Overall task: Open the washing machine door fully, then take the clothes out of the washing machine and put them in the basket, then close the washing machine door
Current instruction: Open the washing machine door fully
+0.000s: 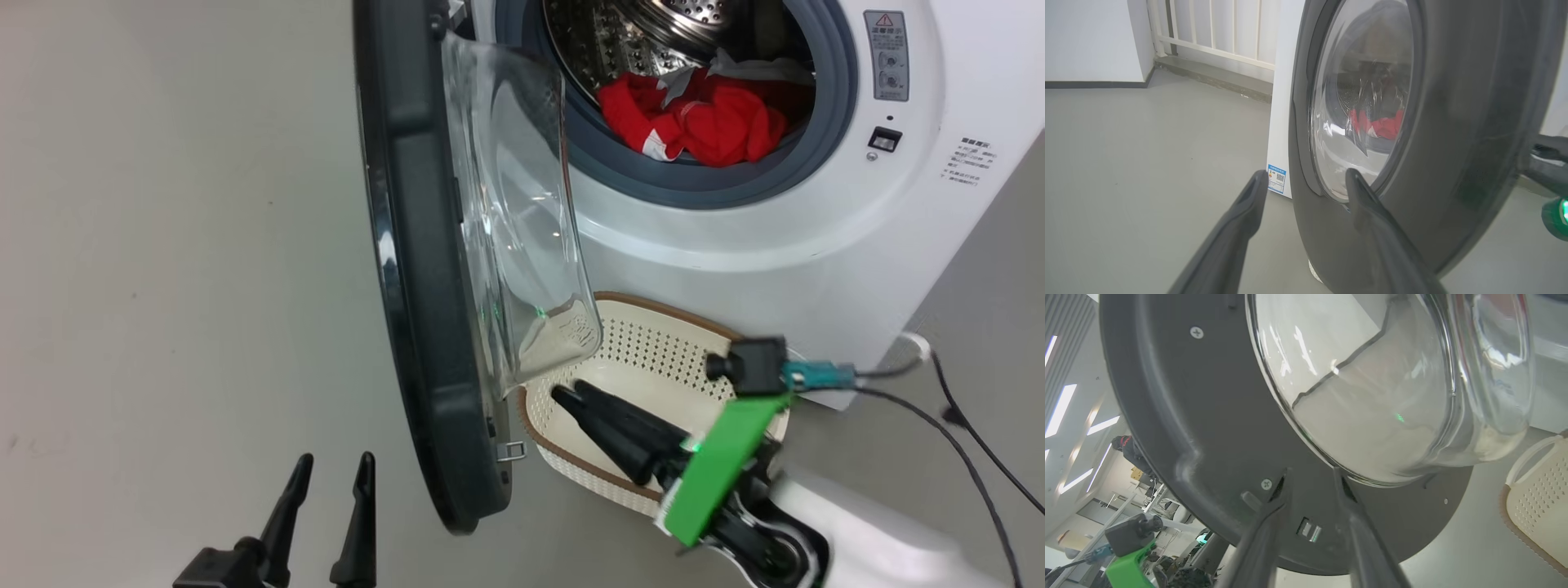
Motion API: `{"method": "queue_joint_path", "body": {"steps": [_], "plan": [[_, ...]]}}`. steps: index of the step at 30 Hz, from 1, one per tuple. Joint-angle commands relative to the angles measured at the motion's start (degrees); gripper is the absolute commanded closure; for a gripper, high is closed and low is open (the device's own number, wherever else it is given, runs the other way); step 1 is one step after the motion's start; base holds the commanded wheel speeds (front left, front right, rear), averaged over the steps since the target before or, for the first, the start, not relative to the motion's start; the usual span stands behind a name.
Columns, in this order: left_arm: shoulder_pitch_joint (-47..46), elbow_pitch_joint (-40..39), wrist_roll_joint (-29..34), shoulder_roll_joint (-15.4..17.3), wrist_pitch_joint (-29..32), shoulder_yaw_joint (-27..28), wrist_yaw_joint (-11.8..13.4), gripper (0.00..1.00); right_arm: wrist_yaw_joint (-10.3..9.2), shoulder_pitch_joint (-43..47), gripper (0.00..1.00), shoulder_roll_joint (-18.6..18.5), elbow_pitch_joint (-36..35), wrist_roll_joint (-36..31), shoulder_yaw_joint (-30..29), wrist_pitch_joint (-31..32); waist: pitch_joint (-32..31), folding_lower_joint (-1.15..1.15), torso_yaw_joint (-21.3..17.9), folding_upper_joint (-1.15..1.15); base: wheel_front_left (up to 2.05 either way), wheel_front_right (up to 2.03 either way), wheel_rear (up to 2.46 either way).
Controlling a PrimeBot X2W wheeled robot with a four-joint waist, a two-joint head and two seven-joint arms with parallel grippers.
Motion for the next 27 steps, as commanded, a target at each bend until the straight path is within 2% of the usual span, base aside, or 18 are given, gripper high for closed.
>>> {"method": "queue_joint_path", "body": {"steps": [1,10,18,27], "plan": [[-1.2,-0.7,0.6,0.6,-0.7,2.1,-0.6,0.0,0.44,2.6,0.0,-1.1,-0.3,-0.2,0.2,-2.0,-0.3,0.0,-0.3,0.0,0.0,0.0,0.0],[-1.7,0.5,1.8,0.6,-0.7,3.2,-1.6,0.0,0.44,8.0,0.0,-4.6,3.4,-1.2,1.3,-6.8,-1.4,0.0,-1.2,0.0,0.0,0.0,0.0],[-1.8,0.9,2.4,0.6,-0.7,4.6,-2.1,0.0,0.44,12.7,0.0,-5.0,7.8,-4.6,-1.6,-9.1,-1.6,0.0,-2.4,0.0,0.0,0.0,0.0],[-1.5,1.1,2.5,0.6,-0.7,5.5,-2.3,0.0,0.44,16.7,0.0,-4.3,10.4,-18.1,-10.9,-9.2,-1.7,0.0,-3.5,0.0,0.0,0.0,0.0]]}}
